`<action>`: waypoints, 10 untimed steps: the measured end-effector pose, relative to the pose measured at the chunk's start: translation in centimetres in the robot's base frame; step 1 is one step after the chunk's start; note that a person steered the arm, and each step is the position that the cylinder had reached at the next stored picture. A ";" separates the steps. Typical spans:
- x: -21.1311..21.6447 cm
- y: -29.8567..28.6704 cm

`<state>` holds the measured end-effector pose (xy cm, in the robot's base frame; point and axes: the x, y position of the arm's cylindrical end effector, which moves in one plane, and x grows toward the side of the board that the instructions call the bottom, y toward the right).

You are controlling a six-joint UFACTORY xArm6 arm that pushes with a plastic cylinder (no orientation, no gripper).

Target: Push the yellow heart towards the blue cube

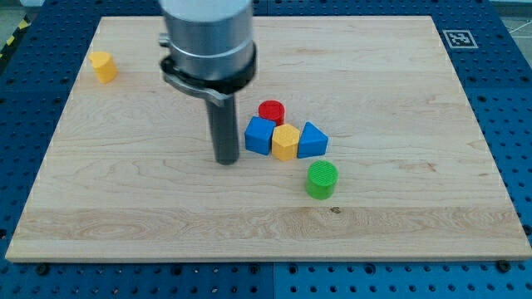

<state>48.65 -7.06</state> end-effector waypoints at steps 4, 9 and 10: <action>-13.4 -10.0; -22.7 -23.4; -19.8 -22.6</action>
<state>28.87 -29.64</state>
